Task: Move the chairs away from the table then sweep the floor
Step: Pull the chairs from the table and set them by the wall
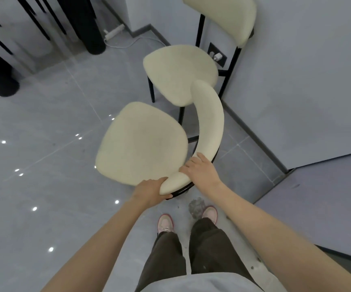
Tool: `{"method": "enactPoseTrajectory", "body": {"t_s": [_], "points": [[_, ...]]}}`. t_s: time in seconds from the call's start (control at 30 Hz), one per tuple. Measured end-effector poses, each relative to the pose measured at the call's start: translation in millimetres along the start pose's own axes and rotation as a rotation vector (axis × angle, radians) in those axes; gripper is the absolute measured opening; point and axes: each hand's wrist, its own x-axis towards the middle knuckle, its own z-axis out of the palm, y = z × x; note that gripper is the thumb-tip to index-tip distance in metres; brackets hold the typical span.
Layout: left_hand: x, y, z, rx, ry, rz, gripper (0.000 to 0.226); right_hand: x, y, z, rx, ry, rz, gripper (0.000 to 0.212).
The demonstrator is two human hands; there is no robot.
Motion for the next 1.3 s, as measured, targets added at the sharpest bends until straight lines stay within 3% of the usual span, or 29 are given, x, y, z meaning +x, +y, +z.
{"method": "enactPoseTrajectory", "body": {"t_s": [0.3,0.57,0.7,0.8,0.97,1.07,1.13,1.3], "points": [[17,74,17,-0.066,-0.053,0.087,0.06,-38,53,2,-0.057,-0.044,0.084,0.03],[40,184,51,-0.164,-0.019,0.12,0.06,-86,131,24,0.014,-0.139,0.161,0.042],[48,237,64,-0.276,0.008,0.05,0.066,-110,168,40,0.05,0.002,0.261,0.033],[53,263,68,-0.364,0.006,0.026,0.075,-126,182,43,0.076,0.126,0.244,0.043],[57,261,63,-0.38,-0.067,0.067,0.094,-139,181,40,0.16,0.195,0.314,0.046],[59,246,55,-0.437,-0.181,0.146,0.105,-146,171,28,0.403,0.116,0.47,0.039],[61,233,48,-0.431,-0.256,0.207,0.106,-148,166,24,0.471,0.045,0.553,0.047],[77,193,15,-0.348,-0.298,0.351,0.067,-137,152,28,0.724,0.18,0.789,0.055]]}}
